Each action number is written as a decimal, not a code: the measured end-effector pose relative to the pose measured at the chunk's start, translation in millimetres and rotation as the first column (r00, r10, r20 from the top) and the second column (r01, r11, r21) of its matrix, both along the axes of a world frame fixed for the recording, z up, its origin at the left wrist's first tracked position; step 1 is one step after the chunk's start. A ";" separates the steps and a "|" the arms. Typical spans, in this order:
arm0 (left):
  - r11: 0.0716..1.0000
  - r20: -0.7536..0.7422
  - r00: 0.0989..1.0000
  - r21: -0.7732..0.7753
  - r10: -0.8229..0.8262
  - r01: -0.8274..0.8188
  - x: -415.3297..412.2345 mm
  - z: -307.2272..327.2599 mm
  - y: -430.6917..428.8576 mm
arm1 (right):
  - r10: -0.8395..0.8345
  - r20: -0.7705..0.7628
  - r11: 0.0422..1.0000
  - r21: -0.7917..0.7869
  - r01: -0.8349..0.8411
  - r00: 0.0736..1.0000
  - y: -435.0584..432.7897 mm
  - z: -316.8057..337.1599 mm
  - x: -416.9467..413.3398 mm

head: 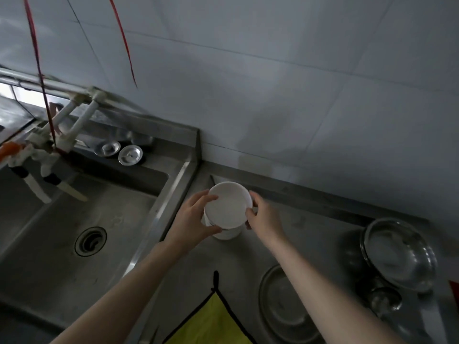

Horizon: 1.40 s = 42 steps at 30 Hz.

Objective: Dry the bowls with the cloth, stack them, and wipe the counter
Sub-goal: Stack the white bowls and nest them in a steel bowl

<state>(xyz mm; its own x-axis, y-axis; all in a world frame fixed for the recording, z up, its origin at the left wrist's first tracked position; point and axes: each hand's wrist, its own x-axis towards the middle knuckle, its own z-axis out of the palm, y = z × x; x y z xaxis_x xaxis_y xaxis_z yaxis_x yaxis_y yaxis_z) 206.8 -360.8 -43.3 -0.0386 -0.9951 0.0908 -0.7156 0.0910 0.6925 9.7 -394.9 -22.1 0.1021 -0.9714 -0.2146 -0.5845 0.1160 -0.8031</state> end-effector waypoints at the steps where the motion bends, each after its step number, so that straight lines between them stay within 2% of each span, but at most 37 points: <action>1: 1.000 -0.001 1.000 0.006 -0.001 0.001 2.2 -3.3 -3.7 | 0.005 0.005 1.000 0.007 -0.005 1.000 -3.4 -3.3 1.6; 12: 0.999 -0.062 0.998 0.038 -0.007 0.010 7.6 -22.9 -13.6 | 0.007 0.045 1.000 -0.008 -0.007 0.999 -10.8 -20.8 3.7; 15: 0.977 -0.194 0.980 0.214 0.035 0.008 9.4 -21.2 -13.7 | 0.034 0.018 0.998 0.047 -0.034 0.999 -9.3 -30.6 1.5; 17: 0.953 -0.246 0.968 0.302 0.040 0.037 12.4 -26.4 -14.9 | 0.020 0.073 0.992 0.120 -0.028 0.997 -5.9 -37.8 3.7; 21: 0.926 -0.307 0.950 0.337 -0.061 0.168 11.4 -37.7 -17.8 | -0.068 0.181 0.977 0.211 0.028 0.981 -2.8 -44.6 10.5; 25: 0.925 -0.365 0.930 0.335 -0.046 0.177 10.9 -46.6 -20.1 | -0.106 0.189 0.960 0.274 0.051 0.976 -3.7 -50.7 14.4; 31: 0.949 -0.396 0.918 0.287 -0.002 0.126 4.1 -60.1 -20.5 | -0.138 0.219 0.957 0.281 0.073 0.966 -3.5 -52.9 17.1; 36: 0.968 -0.362 0.932 0.229 -0.011 0.101 -6.3 -58.3 -17.0 | -0.185 0.246 0.958 0.261 0.119 0.951 5.5 -56.6 15.5; 42: 0.954 -0.348 0.937 0.264 -0.039 0.138 -26.3 -53.4 -13.2 | -0.282 0.283 0.933 0.305 0.193 0.917 21.1 -49.6 -3.8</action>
<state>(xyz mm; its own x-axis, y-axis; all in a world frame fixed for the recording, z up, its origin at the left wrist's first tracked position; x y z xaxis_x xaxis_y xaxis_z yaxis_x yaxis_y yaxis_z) 180.4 -374.0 -96.6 -0.1445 -0.9752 -0.1680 -0.4347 -0.0900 0.8961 5.9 -373.8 -71.7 -0.0186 -0.8865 -0.4623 -0.2328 0.4535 -0.8603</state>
